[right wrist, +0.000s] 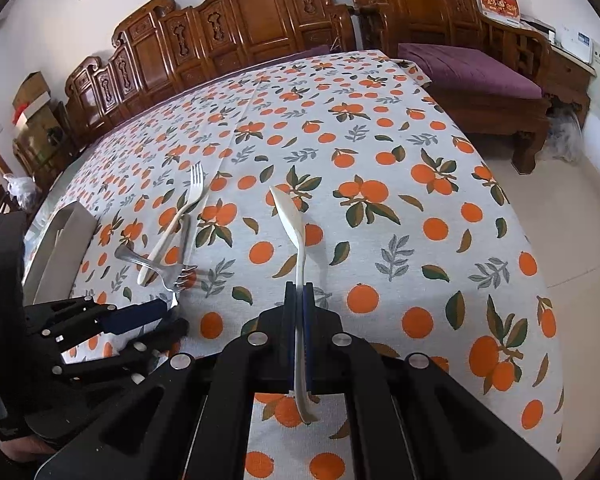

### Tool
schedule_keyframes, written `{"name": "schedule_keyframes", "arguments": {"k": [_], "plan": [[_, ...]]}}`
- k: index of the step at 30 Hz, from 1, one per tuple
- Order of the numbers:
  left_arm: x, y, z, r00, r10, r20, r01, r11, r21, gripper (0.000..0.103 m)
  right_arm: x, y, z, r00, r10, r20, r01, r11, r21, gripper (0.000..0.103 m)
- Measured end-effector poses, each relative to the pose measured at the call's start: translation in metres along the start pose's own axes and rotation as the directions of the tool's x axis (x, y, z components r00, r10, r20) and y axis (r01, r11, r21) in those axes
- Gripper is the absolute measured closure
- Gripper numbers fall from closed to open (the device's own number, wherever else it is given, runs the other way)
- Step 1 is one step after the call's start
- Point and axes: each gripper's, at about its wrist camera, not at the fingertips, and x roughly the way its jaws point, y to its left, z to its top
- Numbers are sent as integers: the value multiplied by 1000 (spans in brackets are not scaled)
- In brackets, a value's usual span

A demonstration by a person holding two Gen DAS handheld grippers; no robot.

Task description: Organize utensils

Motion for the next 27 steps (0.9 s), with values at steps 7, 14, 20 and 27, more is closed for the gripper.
{"name": "schedule_keyframes", "arguments": {"k": [7,14,20,27], "plan": [[-12,28,-9,998,-55,-18,54,997,-61,102,0,5,0,1000,1,0,-1,1000,-14,99],[-30,48,-19,997,-72,0,72,994,-83,102,1,20,-2,1000,14,-6,-14,999,-50,99],[-57,58,-21,994,-99,37,102,991,-89,103,0,36,-3,999,32,-8,-32,996,-85,99],[-94,61,-17,987,-123,103,132,988,-81,103,-5,56,-2,999,49,-2,-48,991,-121,99]]}}
